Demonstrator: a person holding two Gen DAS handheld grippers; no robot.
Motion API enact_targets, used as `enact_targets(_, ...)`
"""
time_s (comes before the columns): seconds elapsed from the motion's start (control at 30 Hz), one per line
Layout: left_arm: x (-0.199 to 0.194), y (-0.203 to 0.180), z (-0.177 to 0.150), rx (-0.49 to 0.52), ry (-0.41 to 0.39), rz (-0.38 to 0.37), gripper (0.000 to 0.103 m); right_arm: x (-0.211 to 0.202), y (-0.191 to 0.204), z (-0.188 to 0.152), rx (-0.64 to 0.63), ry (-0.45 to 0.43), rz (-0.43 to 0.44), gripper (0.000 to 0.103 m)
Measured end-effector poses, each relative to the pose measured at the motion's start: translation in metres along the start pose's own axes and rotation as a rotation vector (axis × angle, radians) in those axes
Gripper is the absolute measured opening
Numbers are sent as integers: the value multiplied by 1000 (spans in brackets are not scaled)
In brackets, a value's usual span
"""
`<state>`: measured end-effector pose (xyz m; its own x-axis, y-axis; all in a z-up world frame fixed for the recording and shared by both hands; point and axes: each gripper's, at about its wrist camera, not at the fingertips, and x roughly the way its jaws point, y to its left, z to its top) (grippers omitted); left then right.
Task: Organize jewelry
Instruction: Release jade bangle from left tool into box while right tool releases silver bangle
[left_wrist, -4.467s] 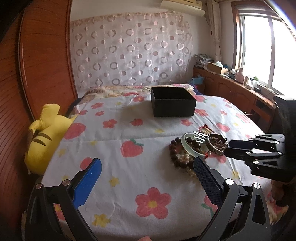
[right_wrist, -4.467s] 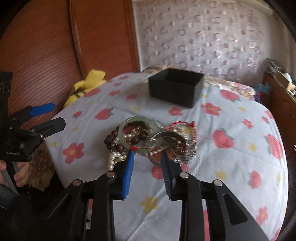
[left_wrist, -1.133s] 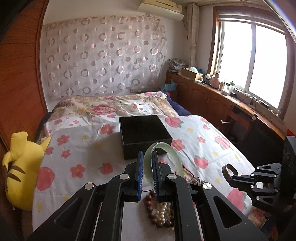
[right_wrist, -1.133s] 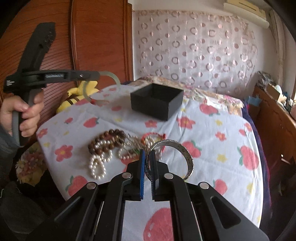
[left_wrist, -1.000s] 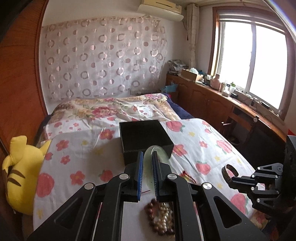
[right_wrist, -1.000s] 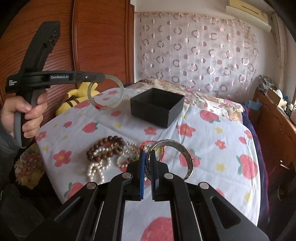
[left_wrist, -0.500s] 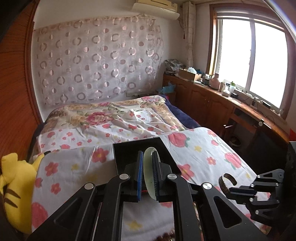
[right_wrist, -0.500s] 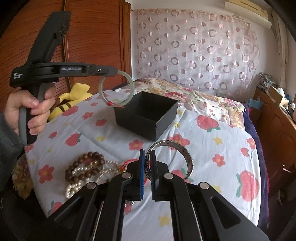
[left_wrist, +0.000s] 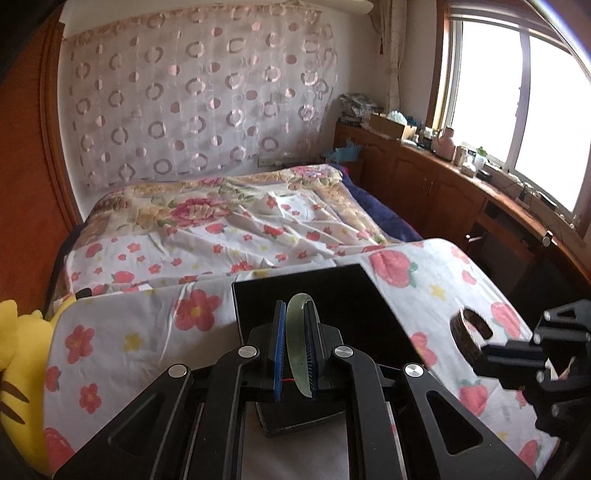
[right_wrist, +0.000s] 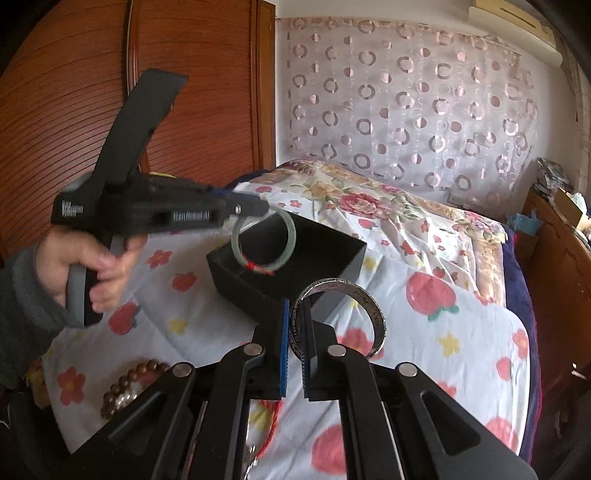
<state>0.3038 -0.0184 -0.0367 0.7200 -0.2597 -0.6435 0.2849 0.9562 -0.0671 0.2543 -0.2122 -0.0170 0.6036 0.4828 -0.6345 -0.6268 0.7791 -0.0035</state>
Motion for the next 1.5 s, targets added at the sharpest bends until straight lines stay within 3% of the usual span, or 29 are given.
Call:
enact_targets(0.2, 11, 6, -3, -6, 27, -12, 9, 22, -4, 10, -4, 13, 16, 7)
enact_targets(0.37, 6, 10, 2, -13, 3, -15, 12, 36, -6, 15, 0, 29, 26, 7)
enact_targets(0.7, -21, 34, -2, -33, -50, 56, 48, 67, 3, 26, -24, 60, 52, 7)
enact_targets(1.0, -44, 54, -17, -64, -72, 111, 65, 83, 18, 37, -60, 70, 76, 7)
enact_targets(1.23, -52, 58, -29, -79, -63, 114, 68, 84, 21, 38, -60, 70, 68, 6)
enact_targets(1.5, -62, 49, -44, -61, -69, 112, 73, 49, 18, 31, -26, 35, 35, 6)
